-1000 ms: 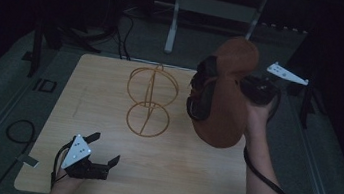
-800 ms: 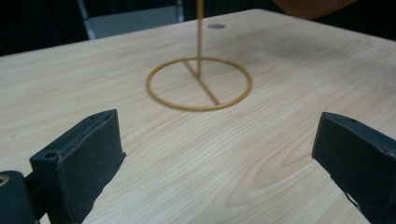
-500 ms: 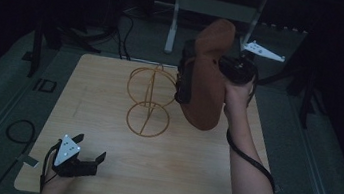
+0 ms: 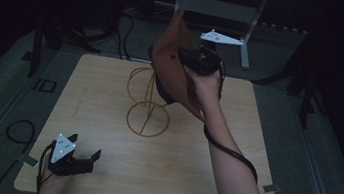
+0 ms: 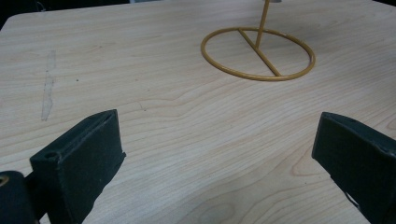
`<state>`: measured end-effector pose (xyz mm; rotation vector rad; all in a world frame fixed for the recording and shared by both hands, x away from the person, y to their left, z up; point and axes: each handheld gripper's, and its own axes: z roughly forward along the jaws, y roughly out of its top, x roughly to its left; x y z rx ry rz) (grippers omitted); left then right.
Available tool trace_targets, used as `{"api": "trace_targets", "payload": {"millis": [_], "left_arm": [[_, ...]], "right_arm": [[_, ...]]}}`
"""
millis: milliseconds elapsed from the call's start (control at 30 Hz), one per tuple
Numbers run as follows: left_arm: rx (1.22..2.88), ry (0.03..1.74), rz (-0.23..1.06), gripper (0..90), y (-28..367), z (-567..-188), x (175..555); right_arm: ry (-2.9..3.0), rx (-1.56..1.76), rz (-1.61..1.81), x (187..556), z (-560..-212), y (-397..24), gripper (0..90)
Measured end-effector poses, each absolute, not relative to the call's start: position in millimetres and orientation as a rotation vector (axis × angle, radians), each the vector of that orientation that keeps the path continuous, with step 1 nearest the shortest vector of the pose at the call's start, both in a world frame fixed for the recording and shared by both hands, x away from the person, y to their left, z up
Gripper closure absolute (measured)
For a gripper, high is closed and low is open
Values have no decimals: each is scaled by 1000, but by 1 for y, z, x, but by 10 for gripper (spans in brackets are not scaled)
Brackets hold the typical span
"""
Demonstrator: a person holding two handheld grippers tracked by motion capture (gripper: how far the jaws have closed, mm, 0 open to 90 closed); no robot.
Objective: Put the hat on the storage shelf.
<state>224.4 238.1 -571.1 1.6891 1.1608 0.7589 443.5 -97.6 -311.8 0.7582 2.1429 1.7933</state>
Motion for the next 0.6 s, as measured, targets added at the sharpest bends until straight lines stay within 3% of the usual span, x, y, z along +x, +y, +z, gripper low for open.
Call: {"api": "trace_targets", "payload": {"millis": [333, 500, 567, 600], "left_arm": [[1674, 1180, 742, 22, 242, -572, 225], [1678, 1182, 731, 22, 242, -573, 226], [1675, 1183, 727, 22, 242, -573, 225], [1673, 1183, 725, 22, 242, -573, 225]], "right_arm": [[2338, 708, 1582, 445, -336, -49, 841], [2367, 711, 1579, 446, -340, -41, 776], [2393, 688, 1579, 447, -343, -35, 519], [2396, 681, 1540, 446, -344, -33, 470]]}}
